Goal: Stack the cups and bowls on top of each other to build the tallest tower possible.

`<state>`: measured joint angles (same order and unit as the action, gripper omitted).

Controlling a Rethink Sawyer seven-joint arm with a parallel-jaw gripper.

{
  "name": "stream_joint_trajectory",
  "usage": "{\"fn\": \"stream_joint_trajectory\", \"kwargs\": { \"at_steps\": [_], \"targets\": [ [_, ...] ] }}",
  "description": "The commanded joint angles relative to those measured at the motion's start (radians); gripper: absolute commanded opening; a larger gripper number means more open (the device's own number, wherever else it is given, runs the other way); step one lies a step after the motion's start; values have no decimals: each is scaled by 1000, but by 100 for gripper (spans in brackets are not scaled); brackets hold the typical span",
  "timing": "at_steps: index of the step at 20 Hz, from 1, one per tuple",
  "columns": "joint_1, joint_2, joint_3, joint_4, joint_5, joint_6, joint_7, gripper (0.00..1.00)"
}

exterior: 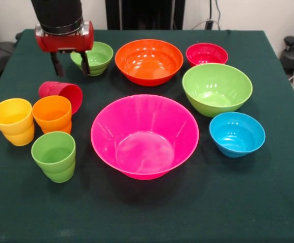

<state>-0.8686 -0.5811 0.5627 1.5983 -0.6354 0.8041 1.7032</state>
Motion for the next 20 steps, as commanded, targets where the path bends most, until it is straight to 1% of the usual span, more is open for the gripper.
{"fn": "stream_joint_trajectory", "kwargs": {
  "at_steps": [1,7,11,13,17,20],
  "targets": [
    [12,2,-20,59,-103,-68,-128,100],
    [29,-9,-29,58,-106,-67,-101,100],
    [49,-8,-49,57,-117,-94,-49,100],
    [65,-10,-65,49,-115,-92,-21,100],
    [89,0,-104,43,-107,-130,49,100],
    [132,-12,-175,49,-92,-174,186,100]
  ]
}}
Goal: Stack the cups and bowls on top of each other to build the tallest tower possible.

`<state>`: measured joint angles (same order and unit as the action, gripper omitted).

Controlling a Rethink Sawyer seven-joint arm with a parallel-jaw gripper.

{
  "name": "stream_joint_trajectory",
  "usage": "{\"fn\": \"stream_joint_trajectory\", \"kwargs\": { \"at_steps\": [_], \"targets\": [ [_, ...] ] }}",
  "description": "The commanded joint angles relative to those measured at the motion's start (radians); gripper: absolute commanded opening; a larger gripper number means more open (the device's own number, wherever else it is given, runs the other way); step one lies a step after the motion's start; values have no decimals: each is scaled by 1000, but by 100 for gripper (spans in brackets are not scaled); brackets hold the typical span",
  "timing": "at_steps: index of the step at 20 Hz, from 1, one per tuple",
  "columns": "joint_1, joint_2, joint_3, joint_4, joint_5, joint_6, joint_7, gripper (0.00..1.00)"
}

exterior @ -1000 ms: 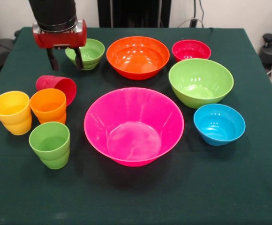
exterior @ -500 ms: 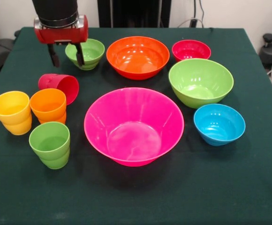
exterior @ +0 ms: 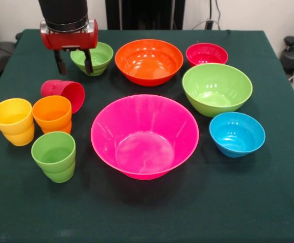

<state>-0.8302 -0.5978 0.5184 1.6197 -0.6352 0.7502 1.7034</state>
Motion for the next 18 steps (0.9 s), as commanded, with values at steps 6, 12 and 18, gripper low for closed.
{"fn": "stream_joint_trajectory", "kwargs": {
  "at_steps": [6,12,18],
  "targets": [
    [141,-7,-249,72,-7,-211,346,100],
    [181,28,-316,30,52,-240,429,100],
    [209,52,-362,13,78,-274,507,100]
  ]
}}
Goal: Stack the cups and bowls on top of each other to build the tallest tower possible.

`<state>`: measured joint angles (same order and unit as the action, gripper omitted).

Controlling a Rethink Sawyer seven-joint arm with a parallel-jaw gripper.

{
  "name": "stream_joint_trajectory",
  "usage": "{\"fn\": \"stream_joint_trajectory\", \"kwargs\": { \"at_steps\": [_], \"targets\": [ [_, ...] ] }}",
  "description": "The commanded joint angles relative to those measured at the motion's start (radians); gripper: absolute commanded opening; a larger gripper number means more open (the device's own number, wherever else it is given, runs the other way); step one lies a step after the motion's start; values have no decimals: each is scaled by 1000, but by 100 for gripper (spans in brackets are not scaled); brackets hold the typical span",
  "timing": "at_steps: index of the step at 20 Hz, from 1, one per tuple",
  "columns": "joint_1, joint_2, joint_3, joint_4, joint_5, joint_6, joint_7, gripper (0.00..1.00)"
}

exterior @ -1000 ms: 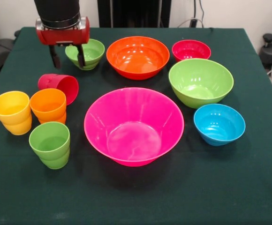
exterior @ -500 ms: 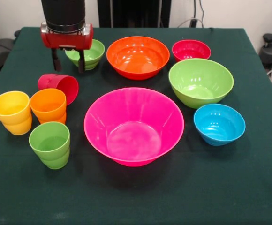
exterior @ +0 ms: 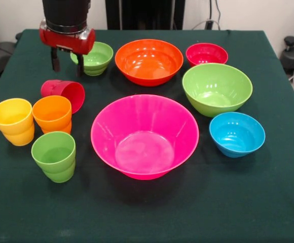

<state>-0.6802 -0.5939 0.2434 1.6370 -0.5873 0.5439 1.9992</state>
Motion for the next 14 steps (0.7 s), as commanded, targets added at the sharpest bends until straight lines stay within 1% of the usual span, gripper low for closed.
{"fn": "stream_joint_trajectory", "kwargs": {
  "at_steps": [1,2,5,6,8,11,12,14],
  "targets": [
    [68,48,-97,-4,30,-80,230,100],
    [74,57,-106,-14,32,-82,244,100],
    [78,69,-99,-16,39,-62,223,100],
    [73,70,-86,-9,36,-65,201,100],
    [76,61,-85,15,36,-82,202,100],
    [98,42,-100,40,41,-95,225,100],
    [103,44,-98,35,47,-83,218,100],
    [112,55,-96,31,50,-100,217,100]
  ]
}}
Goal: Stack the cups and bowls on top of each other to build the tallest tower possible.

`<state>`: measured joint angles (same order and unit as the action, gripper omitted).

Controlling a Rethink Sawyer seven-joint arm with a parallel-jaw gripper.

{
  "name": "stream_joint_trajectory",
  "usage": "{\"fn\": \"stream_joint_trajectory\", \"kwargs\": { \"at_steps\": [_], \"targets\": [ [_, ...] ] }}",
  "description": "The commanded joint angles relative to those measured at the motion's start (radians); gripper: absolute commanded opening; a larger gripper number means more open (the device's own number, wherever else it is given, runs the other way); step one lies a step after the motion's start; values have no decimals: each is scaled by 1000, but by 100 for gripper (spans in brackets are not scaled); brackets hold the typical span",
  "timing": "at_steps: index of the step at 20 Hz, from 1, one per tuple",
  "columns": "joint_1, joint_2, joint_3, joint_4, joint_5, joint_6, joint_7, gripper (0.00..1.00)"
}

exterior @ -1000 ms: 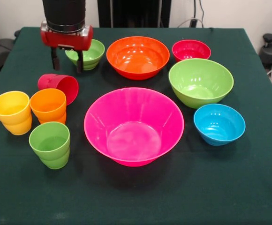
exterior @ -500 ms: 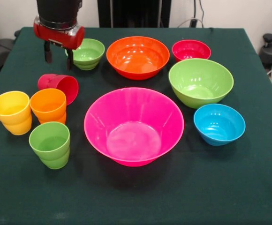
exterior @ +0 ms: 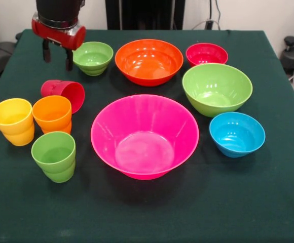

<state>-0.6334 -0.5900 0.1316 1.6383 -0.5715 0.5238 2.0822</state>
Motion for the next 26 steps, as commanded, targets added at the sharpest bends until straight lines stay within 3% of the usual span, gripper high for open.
{"fn": "stream_joint_trajectory", "kwargs": {
  "at_steps": [1,4,8,12,18,26],
  "targets": [
    [68,55,17,29,37,-82,131,100],
    [56,59,41,15,36,-54,65,100],
    [-1,56,176,-15,-66,22,-281,100],
    [-31,35,256,7,-103,54,-424,100],
    [-87,87,320,-12,-112,83,-474,100],
    [-102,106,351,-31,-114,78,-495,100]
  ]
}}
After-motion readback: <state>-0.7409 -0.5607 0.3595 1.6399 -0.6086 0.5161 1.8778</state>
